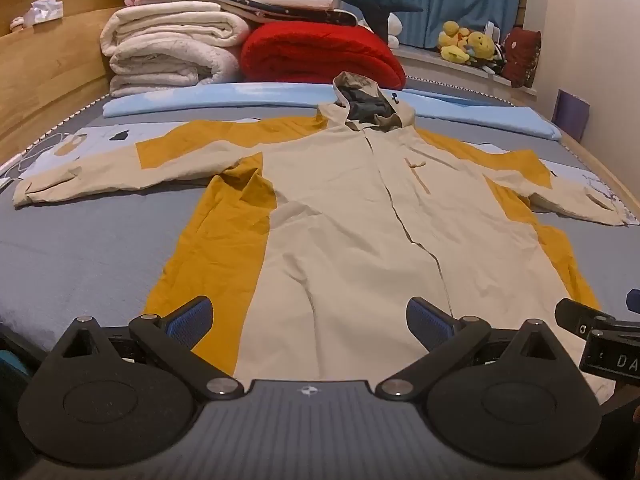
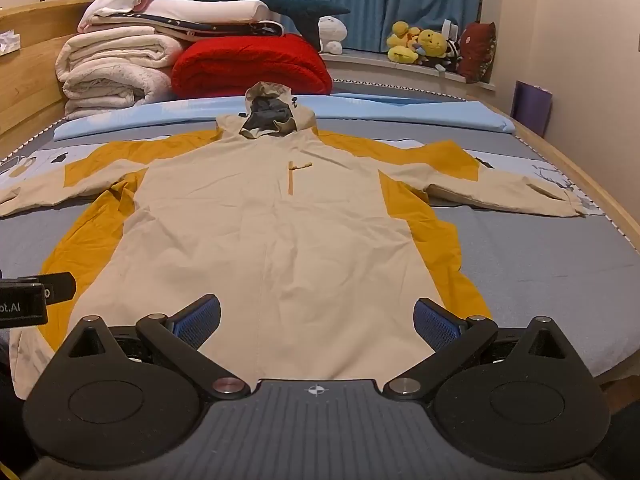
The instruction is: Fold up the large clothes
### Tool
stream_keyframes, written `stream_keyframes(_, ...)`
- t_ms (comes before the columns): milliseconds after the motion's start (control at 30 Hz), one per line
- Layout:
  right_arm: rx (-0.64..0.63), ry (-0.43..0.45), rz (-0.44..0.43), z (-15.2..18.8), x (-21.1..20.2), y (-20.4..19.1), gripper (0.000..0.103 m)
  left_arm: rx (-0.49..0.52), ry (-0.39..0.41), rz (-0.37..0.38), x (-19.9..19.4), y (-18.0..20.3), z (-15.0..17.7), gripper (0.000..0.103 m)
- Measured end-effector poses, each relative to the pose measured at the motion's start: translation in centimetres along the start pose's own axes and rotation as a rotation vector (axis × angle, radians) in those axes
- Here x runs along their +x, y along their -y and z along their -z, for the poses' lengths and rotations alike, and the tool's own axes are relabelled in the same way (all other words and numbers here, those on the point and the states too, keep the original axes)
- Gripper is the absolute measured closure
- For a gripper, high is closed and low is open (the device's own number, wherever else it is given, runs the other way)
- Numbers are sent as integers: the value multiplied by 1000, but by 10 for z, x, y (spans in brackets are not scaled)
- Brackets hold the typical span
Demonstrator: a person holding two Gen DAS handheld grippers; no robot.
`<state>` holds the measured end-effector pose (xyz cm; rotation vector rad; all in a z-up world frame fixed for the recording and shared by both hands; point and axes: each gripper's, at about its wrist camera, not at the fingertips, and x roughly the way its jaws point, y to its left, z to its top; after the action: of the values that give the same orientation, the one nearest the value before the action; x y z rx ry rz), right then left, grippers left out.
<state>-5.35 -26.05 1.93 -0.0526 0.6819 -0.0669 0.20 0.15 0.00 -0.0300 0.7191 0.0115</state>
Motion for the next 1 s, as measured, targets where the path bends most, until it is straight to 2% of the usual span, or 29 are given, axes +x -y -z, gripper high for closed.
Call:
stream_keyframes(500, -1, 0, 0, 0, 0, -1, 1, 5, -13, 12, 1, 4, -2, 0)
stream_keyframes(800, -5, 0, -1, 1, 1, -2, 1, -43, -38, 77, 1, 0, -1, 0)
stream_keyframes(1000, -6, 0, -2, 1, 2, -3, 1, -50, -9, 97, -2, 1, -1, 0)
